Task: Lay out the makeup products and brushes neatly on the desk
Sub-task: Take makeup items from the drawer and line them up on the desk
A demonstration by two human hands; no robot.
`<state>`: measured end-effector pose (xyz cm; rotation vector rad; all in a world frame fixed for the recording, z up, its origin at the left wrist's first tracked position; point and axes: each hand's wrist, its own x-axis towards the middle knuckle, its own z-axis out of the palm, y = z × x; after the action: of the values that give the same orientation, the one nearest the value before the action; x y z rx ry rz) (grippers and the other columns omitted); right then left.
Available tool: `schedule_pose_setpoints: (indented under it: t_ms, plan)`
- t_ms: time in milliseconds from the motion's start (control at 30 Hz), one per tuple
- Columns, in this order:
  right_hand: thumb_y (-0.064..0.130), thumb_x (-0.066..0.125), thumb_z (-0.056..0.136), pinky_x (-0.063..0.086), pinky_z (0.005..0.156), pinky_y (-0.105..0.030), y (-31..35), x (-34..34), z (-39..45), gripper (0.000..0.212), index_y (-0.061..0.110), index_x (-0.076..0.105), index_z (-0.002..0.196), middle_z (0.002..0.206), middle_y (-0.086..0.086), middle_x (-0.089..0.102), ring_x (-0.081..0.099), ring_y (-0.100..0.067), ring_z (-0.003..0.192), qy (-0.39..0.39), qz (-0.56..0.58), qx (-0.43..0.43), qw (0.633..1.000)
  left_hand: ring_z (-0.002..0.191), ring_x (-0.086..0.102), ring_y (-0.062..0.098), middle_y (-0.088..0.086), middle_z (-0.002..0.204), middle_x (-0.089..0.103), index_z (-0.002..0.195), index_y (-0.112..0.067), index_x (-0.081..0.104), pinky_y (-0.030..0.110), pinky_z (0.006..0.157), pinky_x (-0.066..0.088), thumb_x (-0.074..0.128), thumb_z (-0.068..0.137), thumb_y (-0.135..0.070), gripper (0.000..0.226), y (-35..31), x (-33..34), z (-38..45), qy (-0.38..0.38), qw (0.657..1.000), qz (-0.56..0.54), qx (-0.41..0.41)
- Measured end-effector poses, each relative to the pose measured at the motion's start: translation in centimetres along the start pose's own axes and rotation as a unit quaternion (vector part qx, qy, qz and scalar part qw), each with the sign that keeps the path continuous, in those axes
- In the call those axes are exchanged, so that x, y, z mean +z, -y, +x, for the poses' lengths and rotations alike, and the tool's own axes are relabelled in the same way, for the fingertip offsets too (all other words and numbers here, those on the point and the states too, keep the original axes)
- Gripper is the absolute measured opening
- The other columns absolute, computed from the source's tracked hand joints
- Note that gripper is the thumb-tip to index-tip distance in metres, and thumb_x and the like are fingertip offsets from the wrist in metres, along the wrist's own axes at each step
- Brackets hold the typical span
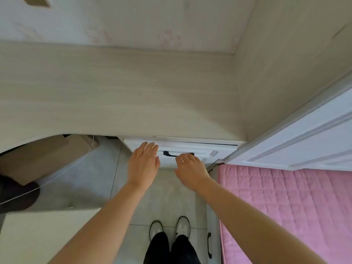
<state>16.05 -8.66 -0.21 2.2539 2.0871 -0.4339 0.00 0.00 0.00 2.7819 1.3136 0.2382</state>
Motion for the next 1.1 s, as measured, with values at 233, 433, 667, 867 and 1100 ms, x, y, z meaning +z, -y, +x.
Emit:
schedule_pose_setpoints:
  t_ms: [233, 433, 667, 867, 1100]
  plan:
    - [0.023, 0.042, 0.098, 0.037, 0.102, -0.035, -1.1, 3.2, 3.5, 0.042, 0.002, 0.037, 0.135, 0.133, -0.015, 0.046, 0.044, -0.031, 0.124, 0.079, 0.011, 0.012, 0.997, 0.123, 0.052, 0.033, 0.011, 0.130, 0.058, 0.128, -0.005, 0.056, 0.046, 0.100, 0.045, 0.066, 0.083, -0.015, 0.047, 0.7, 3.4, 1.1, 0.007, 1.000, 0.001, 0.009]
    - [0.021, 0.047, 0.095, 0.038, 0.100, -0.033, -0.7, 5.3, 5.3, 0.040, 0.003, 0.038, 0.130, 0.130, -0.013, 0.047, 0.044, -0.028, 0.121, 0.094, 0.025, 0.036, 0.995, 0.129, 0.046, 0.034, 0.011, 0.138, 0.052, 0.135, -0.005, 0.048, 0.050, 0.106, 0.039, 0.062, 0.081, -0.012, 0.056, 1.1, 4.7, 0.6, 0.022, 1.000, 0.002, 0.015]
    - [0.024, 0.050, 0.092, 0.031, 0.109, -0.037, -0.7, 6.8, 5.4, 0.061, 0.001, 0.024, 0.143, 0.139, -0.013, 0.040, 0.038, -0.030, 0.127, 0.111, 0.026, 0.045, 0.992, 0.132, 0.041, 0.031, 0.007, 0.139, 0.049, 0.137, -0.008, 0.046, 0.048, 0.109, 0.035, 0.061, 0.081, -0.011, 0.058, 1.8, 5.7, 1.3, 0.023, 0.999, -0.003, 0.028]
    - [0.024, 0.055, 0.088, 0.025, 0.113, -0.040, -0.3, 7.2, 4.5, 0.068, 0.003, 0.023, 0.143, 0.138, -0.014, 0.037, 0.036, -0.031, 0.127, 0.110, 0.011, 0.047, 0.993, 0.127, 0.040, 0.030, 0.005, 0.140, 0.046, 0.144, -0.011, 0.038, 0.047, 0.111, 0.030, 0.059, 0.083, -0.015, 0.064, 2.1, 6.5, 1.5, 0.031, 0.999, 0.013, 0.034]
    - [0.024, 0.060, 0.085, 0.026, 0.113, -0.038, 0.4, 7.8, 2.4, 0.073, 0.002, 0.022, 0.144, 0.138, -0.014, 0.037, 0.036, -0.031, 0.126, 0.102, -0.003, 0.024, 0.994, 0.128, 0.043, 0.028, 0.004, 0.135, 0.052, 0.140, -0.012, 0.044, 0.046, 0.113, 0.029, 0.063, 0.085, -0.019, 0.058, 2.0, 7.3, 1.9, 0.035, 0.999, 0.010, 0.037]
